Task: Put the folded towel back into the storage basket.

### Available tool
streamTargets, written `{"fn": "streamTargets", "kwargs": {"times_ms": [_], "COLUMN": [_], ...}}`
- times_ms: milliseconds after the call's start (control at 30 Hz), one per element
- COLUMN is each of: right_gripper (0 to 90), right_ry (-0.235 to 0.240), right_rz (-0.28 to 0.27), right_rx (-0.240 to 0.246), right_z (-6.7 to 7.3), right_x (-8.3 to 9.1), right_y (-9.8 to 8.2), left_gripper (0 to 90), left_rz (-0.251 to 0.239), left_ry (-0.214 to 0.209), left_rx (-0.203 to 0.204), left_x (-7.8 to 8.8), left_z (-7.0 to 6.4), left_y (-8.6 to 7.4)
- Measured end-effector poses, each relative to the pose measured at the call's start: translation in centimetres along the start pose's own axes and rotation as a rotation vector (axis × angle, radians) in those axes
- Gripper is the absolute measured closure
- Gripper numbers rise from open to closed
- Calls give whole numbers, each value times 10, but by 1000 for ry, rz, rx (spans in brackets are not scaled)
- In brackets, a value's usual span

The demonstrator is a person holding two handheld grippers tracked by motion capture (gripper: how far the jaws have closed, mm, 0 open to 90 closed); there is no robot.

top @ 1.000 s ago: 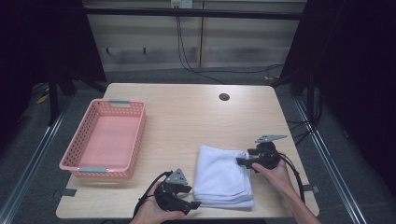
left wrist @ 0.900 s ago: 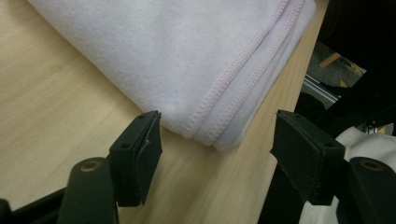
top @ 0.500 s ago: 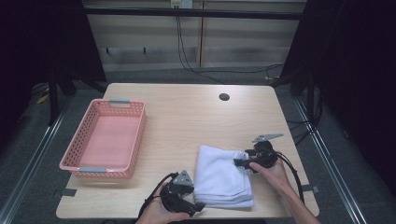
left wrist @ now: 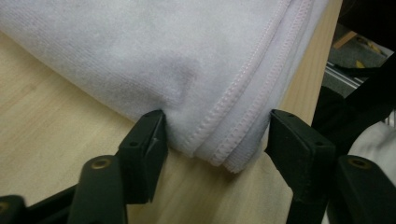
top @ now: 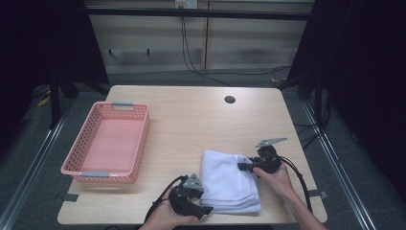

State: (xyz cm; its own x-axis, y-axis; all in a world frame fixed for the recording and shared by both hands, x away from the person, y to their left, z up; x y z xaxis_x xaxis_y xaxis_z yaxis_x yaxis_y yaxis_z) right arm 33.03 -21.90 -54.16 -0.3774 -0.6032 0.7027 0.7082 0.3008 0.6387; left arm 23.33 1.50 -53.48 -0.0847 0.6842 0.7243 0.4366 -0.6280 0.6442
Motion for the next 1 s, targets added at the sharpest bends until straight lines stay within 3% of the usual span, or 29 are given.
{"fn": "streamTargets", "kwargs": {"times_ms": [67,200,367,700,1000], "right_gripper": [631,662,681,709,712], "right_ry": [8,5,14,44,51], "right_rz": [-2,-4,-6,-24,-64], "right_rx": [0,12,7,0,-5], "right_z": [0,2,2,0,4], "right_x": [0,0,1,4,11], "right_y": [0,0,0,5,16], "left_gripper": [427,551,689,729,739], "left_rz": [9,23,17,-4,-71], "left_ry": [10,42,18,-37,-29], "left_rx": [7,-17,16,51,74], "left_x": [1,0,0,4,24], "left_z": [1,2,6,10,15], "left_y": [0,2,3,5,12]}}
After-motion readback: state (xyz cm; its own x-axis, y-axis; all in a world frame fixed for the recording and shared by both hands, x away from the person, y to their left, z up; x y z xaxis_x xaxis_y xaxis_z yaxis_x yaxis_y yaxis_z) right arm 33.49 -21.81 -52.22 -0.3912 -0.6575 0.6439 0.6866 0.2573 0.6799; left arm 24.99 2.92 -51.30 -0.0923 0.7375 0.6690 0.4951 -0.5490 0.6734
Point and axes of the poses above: each handheld gripper's, and its own axes: x roughly backward along the jaws, y roughly out of its top, z roughly to its left, the point moved 6 cm from there along -x, roughly forward along the jaws
